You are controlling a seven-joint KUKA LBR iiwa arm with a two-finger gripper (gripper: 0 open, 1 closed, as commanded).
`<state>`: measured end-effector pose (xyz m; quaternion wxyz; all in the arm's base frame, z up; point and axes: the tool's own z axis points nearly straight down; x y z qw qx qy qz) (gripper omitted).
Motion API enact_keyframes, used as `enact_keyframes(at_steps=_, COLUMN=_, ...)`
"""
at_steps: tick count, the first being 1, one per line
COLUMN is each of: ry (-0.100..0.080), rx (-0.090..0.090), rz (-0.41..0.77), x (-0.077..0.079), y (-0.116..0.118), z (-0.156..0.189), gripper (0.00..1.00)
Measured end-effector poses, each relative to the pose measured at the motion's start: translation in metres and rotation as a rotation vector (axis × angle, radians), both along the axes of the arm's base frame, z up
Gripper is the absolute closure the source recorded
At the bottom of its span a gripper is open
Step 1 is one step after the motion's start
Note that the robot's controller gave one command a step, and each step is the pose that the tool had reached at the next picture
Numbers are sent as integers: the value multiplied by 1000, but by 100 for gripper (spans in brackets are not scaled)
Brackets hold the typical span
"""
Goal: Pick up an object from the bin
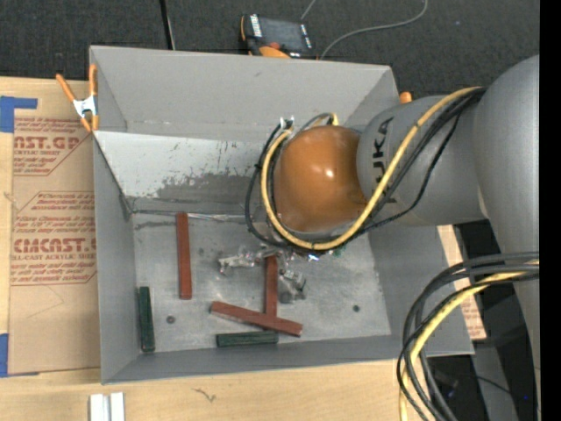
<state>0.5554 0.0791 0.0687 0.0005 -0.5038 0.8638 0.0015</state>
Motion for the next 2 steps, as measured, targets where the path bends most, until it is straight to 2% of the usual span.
enact_keyframes(at_steps=1, ry=-1, rx=0, rz=-3, x=1, y=-1, z=1, gripper=100)
enact_keyframes(at_steps=2, ry=-11, rx=-1, rz=127, x=18, y=-15, z=154, gripper=100)
